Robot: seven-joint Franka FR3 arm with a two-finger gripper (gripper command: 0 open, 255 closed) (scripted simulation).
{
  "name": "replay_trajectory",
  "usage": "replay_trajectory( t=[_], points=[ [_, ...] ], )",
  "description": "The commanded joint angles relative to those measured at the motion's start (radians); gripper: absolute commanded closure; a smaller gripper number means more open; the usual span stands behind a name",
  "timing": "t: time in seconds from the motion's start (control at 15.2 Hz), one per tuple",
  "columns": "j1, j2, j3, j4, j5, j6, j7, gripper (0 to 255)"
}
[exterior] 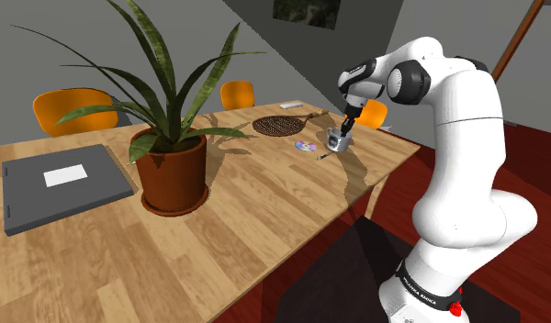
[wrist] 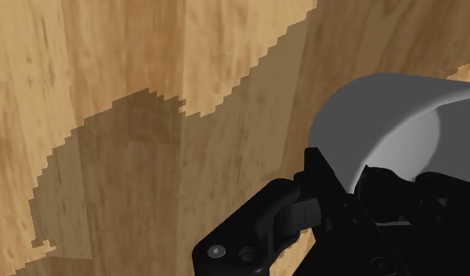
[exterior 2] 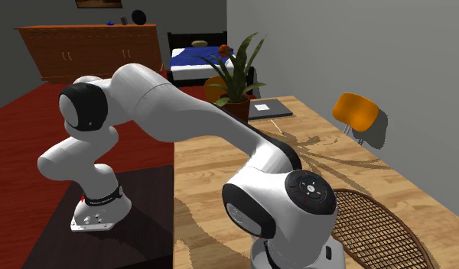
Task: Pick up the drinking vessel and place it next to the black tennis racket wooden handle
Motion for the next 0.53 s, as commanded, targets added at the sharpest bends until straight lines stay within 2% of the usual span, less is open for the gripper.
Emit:
replay_trajectory(
  t=[0.0, 0.26, 0.33, 0.46],
  points=[
    [0.000, 0.001, 0.000, -0.001, 0.000, 0.002, 0.000, 255],
    [0.000, 0.001, 0.000, -0.001, 0.000, 0.002, 0.000, 255],
    [0.000, 0.001, 0.000, -0.001, 0.000, 0.002, 0.000, 0],
    [0.000, 0.001, 0.000, -0.001, 0.000, 0.002, 0.000, 0]
  ],
)
